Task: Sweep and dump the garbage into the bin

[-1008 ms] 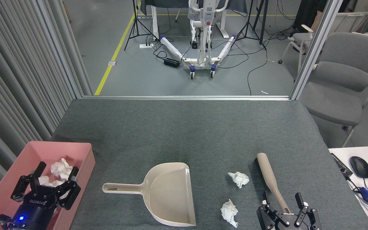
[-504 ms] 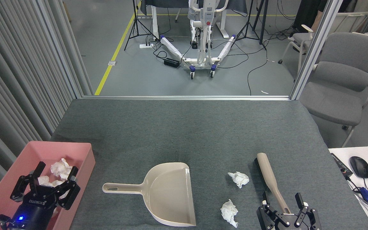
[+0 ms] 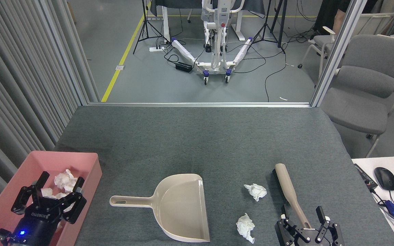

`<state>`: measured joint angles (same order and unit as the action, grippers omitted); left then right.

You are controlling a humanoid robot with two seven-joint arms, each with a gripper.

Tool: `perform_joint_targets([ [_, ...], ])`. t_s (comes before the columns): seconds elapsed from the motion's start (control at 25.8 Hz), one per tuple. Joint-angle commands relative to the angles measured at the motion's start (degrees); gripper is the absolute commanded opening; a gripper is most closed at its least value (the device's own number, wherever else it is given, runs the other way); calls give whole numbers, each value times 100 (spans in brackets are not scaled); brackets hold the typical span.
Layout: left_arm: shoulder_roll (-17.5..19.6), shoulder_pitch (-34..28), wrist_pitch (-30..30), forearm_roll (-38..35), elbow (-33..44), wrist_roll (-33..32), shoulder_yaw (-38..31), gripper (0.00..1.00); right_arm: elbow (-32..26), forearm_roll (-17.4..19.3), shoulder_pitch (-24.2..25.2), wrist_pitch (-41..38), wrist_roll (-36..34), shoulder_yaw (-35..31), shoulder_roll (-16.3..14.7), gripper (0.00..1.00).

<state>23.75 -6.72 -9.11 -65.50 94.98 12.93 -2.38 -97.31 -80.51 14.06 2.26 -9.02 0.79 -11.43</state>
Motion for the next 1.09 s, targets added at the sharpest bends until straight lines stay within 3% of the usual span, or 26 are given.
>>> perform_joint_targets([
  [0.0, -20, 4, -3, 2, -23, 7, 0, 100, -8, 0, 1, -7, 5, 0, 0, 98],
  [1.05, -81, -22, 58, 55, -15, 7, 0, 100, -16, 0, 1, 2, 5, 9, 18, 98],
])
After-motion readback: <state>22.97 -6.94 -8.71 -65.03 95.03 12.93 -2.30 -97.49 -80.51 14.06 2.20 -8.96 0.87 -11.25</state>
